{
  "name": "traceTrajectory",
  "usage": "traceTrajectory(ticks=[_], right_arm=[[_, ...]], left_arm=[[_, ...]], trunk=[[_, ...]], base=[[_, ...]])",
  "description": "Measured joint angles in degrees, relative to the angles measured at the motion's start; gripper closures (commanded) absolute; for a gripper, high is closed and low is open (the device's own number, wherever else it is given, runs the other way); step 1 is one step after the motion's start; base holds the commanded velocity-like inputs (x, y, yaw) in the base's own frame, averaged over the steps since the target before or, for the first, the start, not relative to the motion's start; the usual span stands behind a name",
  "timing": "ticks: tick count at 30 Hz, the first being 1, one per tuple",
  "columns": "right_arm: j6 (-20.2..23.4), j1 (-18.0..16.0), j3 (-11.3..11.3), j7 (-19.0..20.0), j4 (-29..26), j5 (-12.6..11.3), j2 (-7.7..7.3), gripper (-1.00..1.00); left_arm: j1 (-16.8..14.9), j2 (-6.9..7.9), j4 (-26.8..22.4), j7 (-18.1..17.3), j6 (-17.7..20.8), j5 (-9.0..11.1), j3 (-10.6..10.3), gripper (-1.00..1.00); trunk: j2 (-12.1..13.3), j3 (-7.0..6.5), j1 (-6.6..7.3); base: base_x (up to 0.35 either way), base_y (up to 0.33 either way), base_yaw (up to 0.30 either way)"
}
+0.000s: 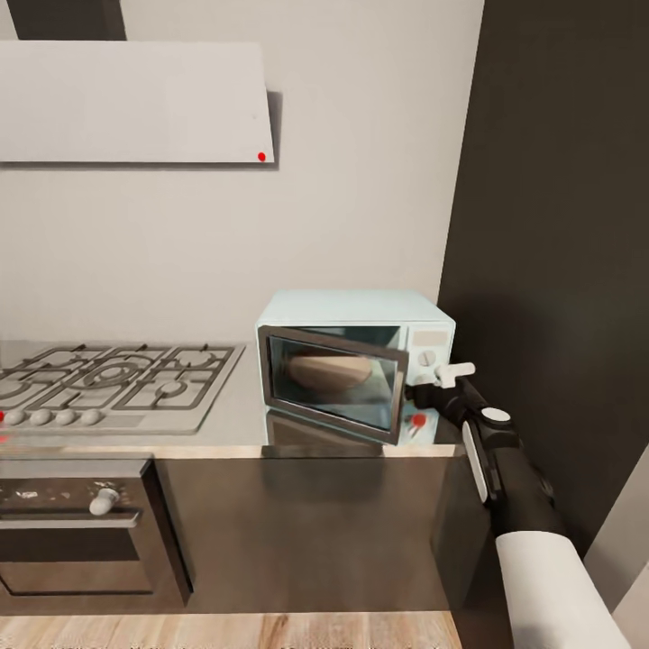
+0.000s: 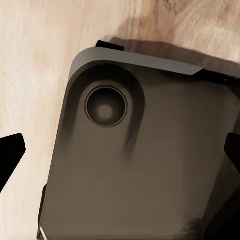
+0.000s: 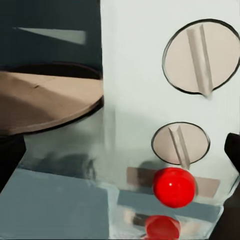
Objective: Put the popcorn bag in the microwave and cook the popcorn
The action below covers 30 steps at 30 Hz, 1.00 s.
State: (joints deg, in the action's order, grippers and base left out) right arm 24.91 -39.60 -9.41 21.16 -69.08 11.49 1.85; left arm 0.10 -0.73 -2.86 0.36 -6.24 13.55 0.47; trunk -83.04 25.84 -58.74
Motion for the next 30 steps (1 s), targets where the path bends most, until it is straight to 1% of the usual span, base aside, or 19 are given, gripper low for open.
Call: traceTrajectory(ticks=[1,2,4,11,19,21,23,24,30], right_arm=[[0.00,0.00,0.28,0.35,0.00,-0.06,0.00,-1.00],[-0.01,-0.01,1.05,0.59,-0.01,-0.13,0.00,-1.00],[0.07,0.00,8.46,1.17,-0.01,-0.67,0.07,-1.00],[-0.01,-0.01,8.61,1.24,-0.01,-0.39,0.04,-1.00],[0.05,0.00,8.82,1.08,0.00,-0.45,0.39,-1.00],[0.09,-0.02,8.93,0.83,0.01,-0.29,0.73,-1.00],[0.27,-0.01,8.23,0.98,0.00,-0.10,0.97,-1.00],[0.46,0.00,8.94,1.10,-0.01,-0.59,1.05,-1.00],[0.64,0.00,8.89,1.06,0.00,-0.47,0.81,-1.00]], left_arm=[[0.02,-0.02,0.01,0.01,0.00,0.04,0.04,-1.00],[0.02,-0.03,0.01,0.02,0.01,0.09,0.08,-1.00],[0.00,-0.04,0.03,0.04,0.01,0.15,0.14,-1.00],[-0.01,-0.04,0.02,0.04,0.01,0.19,0.15,-1.00],[0.00,-0.04,0.02,0.04,0.00,0.19,0.12,-1.00],[0.03,-0.04,-0.02,0.04,0.01,0.20,0.14,-1.00],[0.01,-0.04,0.00,0.04,0.01,0.13,0.13,-1.00],[0.00,-0.04,0.02,0.04,0.00,0.12,0.11,-1.00],[0.01,-0.04,0.02,0.04,0.00,0.06,0.04,-1.00]], trunk=[[0.00,0.00,-0.01],[0.00,0.00,-0.01],[0.00,0.00,-0.02],[0.00,0.00,-0.03],[0.01,0.00,-0.01],[-0.01,0.00,-0.01],[0.00,0.00,0.00],[0.00,0.00,0.00],[0.00,0.00,0.01]], base=[[-0.242,0.000,0.000],[-0.292,0.000,0.000],[-0.324,0.000,0.000],[-0.340,0.026,0.000],[-0.277,0.194,0.000],[-0.189,0.268,0.000],[-0.128,0.295,0.000],[-0.084,0.311,0.000],[-0.016,0.320,0.000]])
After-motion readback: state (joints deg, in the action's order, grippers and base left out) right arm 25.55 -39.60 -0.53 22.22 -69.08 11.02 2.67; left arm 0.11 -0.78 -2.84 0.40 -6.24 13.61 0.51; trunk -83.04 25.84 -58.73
